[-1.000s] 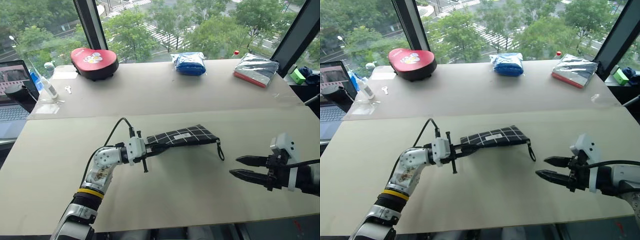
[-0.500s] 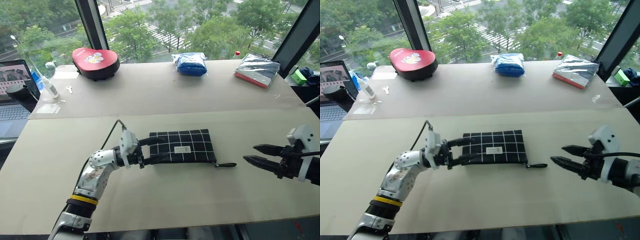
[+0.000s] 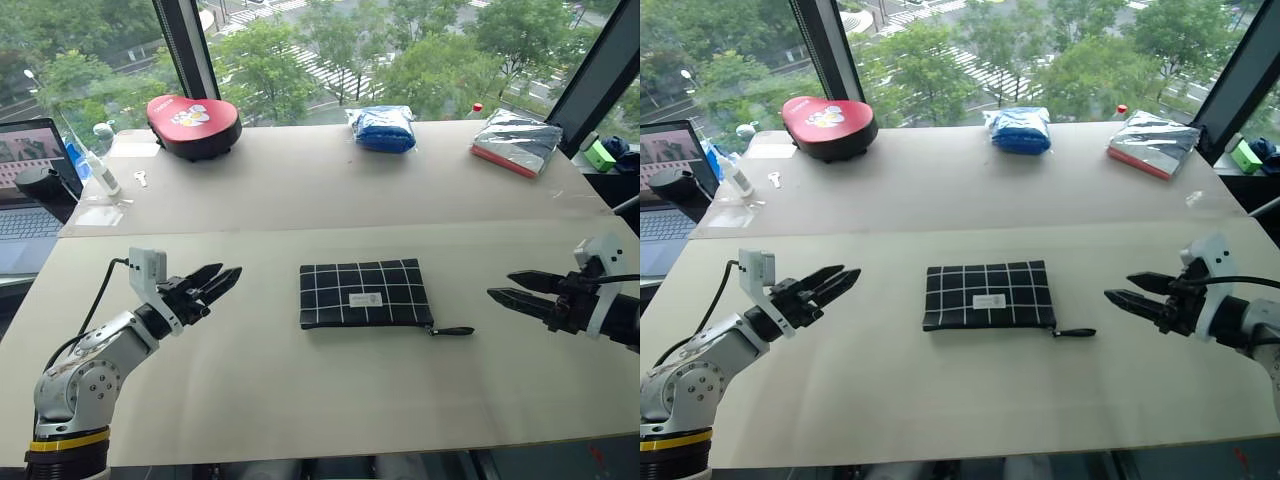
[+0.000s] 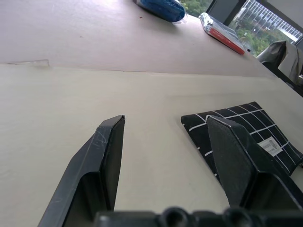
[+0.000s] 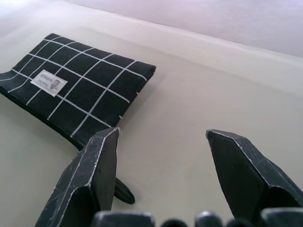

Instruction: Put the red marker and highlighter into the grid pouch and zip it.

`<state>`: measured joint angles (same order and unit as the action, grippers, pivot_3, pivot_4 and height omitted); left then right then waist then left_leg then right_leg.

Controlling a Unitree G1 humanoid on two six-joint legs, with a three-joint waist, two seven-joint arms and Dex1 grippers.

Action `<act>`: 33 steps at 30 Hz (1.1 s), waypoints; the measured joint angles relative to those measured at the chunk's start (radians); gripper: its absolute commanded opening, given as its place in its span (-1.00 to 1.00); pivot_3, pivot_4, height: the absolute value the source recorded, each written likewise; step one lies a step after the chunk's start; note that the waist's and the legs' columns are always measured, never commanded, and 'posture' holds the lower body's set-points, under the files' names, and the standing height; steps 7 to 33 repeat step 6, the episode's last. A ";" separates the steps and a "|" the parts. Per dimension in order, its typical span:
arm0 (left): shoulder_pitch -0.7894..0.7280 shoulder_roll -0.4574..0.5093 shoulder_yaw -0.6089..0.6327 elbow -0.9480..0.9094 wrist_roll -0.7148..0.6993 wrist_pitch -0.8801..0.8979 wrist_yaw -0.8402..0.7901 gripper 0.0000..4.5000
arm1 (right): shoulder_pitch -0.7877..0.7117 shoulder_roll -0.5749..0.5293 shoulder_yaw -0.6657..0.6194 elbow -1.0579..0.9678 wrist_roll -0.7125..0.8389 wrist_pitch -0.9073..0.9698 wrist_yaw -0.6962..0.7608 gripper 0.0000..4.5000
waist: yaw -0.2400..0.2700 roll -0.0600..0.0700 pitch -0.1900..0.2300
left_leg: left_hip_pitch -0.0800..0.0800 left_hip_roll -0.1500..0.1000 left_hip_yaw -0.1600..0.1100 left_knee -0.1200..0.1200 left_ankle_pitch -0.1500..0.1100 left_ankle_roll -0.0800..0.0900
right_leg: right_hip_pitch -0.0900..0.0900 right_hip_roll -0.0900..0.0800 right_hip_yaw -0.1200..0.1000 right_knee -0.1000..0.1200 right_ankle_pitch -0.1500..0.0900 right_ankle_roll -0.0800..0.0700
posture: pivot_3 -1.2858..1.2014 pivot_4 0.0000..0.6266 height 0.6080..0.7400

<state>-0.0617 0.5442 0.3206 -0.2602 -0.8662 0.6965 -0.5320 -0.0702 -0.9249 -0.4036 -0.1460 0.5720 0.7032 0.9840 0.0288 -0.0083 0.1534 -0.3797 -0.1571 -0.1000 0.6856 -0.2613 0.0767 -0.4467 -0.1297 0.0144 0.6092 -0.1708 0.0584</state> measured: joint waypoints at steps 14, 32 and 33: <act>0.019 -0.042 -0.011 -0.025 0.004 -0.004 0.014 0.32 | -0.039 0.001 0.039 0.024 -0.003 -0.017 -0.001 0.45 | 0.001 0.000 0.000 | 0.000 0.000 0.000 0.000 0.000 0.000 | -0.001 0.000 0.000 0.000 0.000 0.000 | 0.03 -0.52 1.00; 0.019 -0.042 -0.011 -0.025 0.004 -0.004 0.014 0.32 | -0.039 0.001 0.039 0.024 -0.003 -0.017 -0.001 0.45 | 0.001 0.000 0.000 | 0.000 0.000 0.000 0.000 0.000 0.000 | -0.001 0.000 0.000 0.000 0.000 0.000 | 0.03 -0.52 1.00; 0.019 -0.042 -0.011 -0.025 0.004 -0.004 0.014 0.32 | -0.039 0.001 0.039 0.024 -0.003 -0.017 -0.001 0.45 | 0.001 0.000 0.000 | 0.000 0.000 0.000 0.000 0.000 0.000 | -0.001 0.000 0.000 0.000 0.000 0.000 | 0.03 -0.52 1.00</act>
